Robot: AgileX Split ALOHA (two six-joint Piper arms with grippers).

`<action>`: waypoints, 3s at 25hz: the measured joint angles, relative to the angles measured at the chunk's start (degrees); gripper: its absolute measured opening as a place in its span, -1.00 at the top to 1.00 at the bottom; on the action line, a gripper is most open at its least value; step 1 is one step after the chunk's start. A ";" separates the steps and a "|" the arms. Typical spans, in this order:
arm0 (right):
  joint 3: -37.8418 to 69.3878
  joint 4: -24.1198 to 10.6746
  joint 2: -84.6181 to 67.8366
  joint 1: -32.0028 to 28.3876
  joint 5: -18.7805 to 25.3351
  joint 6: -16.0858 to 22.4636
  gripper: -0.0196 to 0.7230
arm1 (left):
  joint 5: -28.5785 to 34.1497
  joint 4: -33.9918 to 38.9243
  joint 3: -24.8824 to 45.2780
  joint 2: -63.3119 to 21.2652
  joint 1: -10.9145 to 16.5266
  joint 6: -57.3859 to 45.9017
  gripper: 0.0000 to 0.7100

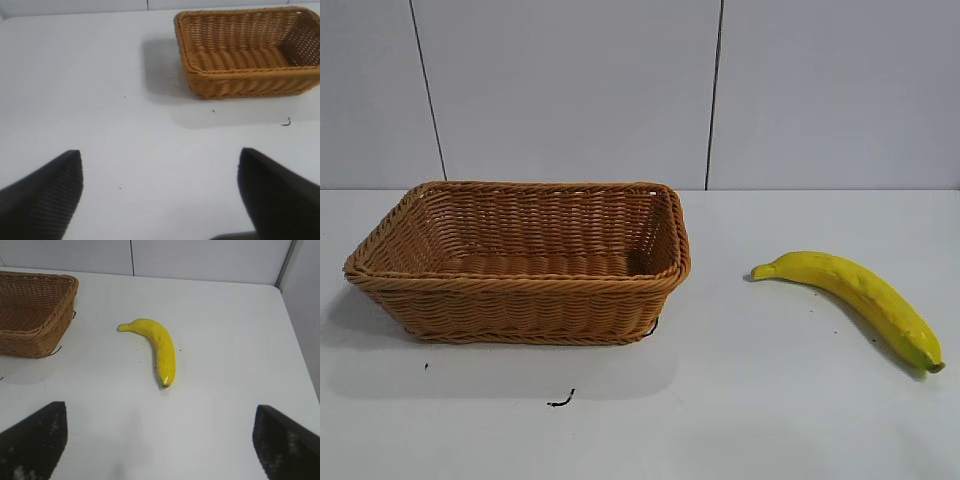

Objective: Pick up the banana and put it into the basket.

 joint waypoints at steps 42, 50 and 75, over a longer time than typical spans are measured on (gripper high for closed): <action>-43.64 -1.31 92.69 0.00 -0.04 -11.14 -0.91 | 0.00 0.00 0.00 0.00 0.00 0.00 -0.79; -51.40 -1.25 106.06 0.00 -3.30 -16.72 -0.91 | 0.00 0.00 0.00 0.00 0.00 0.00 -0.79; -51.46 0.23 123.05 0.99 -12.73 -15.02 -0.91 | 0.00 0.00 0.00 0.00 0.00 0.00 -0.79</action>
